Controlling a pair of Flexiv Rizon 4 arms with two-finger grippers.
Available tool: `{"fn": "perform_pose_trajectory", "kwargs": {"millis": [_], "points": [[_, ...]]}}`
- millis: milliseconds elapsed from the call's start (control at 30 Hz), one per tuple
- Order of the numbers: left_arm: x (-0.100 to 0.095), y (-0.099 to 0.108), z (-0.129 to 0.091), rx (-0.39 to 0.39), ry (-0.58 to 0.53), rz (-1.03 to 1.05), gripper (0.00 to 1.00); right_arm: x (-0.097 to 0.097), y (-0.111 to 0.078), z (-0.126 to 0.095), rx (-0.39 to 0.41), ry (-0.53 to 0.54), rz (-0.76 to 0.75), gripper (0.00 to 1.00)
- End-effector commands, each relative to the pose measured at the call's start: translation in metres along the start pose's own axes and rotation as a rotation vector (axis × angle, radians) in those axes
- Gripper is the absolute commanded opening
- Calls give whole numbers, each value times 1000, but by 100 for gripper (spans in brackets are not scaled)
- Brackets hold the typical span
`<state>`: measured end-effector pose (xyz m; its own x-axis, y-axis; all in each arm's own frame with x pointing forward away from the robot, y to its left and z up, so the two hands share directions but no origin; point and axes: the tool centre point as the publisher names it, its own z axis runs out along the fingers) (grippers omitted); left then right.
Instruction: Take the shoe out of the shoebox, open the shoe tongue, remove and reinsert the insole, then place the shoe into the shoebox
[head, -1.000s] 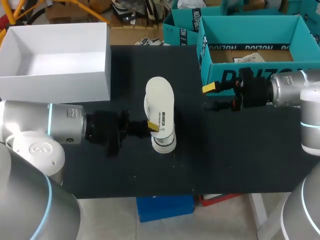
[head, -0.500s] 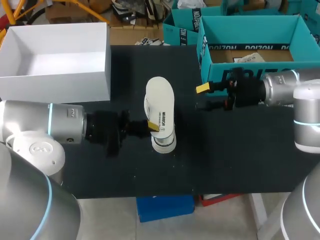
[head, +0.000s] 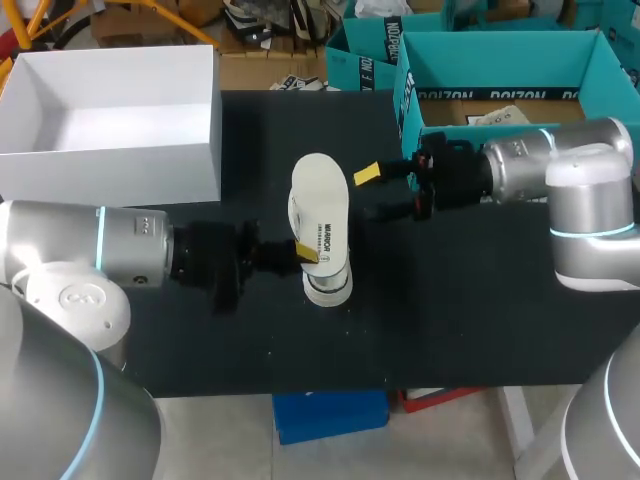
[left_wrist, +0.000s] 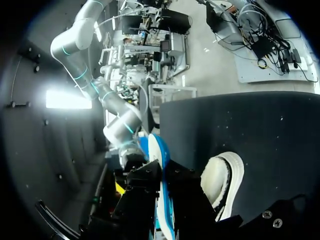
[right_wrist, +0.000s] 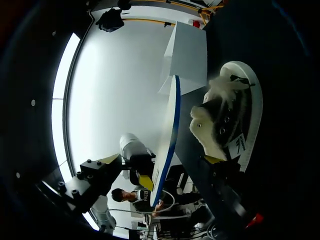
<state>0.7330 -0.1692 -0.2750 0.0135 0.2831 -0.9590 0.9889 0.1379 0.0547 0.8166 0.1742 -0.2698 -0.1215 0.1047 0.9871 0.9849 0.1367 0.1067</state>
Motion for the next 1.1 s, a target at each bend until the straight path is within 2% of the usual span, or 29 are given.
{"fn": "perform_pose_trajectory", "kwargs": {"millis": [33, 167, 267, 333, 400, 467, 700, 1100], "points": [[0, -2, -1, -6, -1, 3, 0, -4, 1, 19, 7, -1, 17, 100], [0, -2, -1, -6, -1, 3, 0, -4, -1, 27, 23, -15, 38, 100], [0, -2, -1, -6, -1, 3, 0, -2, -3, 30, 65, -47, 40, 100], [0, -2, -1, -6, -1, 3, 0, 2, -7, 27, 93, -126, -14, 100], [0, -2, -1, -6, -1, 3, 0, 6, -10, 23, 113, -126, -85, 100], [0, -2, -1, -6, -1, 3, 0, 7, -12, 21, 98, -148, -113, 100], [0, -2, -1, -6, -1, 3, 0, 7, -13, 30, 103, -51, -14, 100], [0, -2, -1, -6, -1, 3, 0, 13, -14, 34, 86, -42, 44, 100]]}}
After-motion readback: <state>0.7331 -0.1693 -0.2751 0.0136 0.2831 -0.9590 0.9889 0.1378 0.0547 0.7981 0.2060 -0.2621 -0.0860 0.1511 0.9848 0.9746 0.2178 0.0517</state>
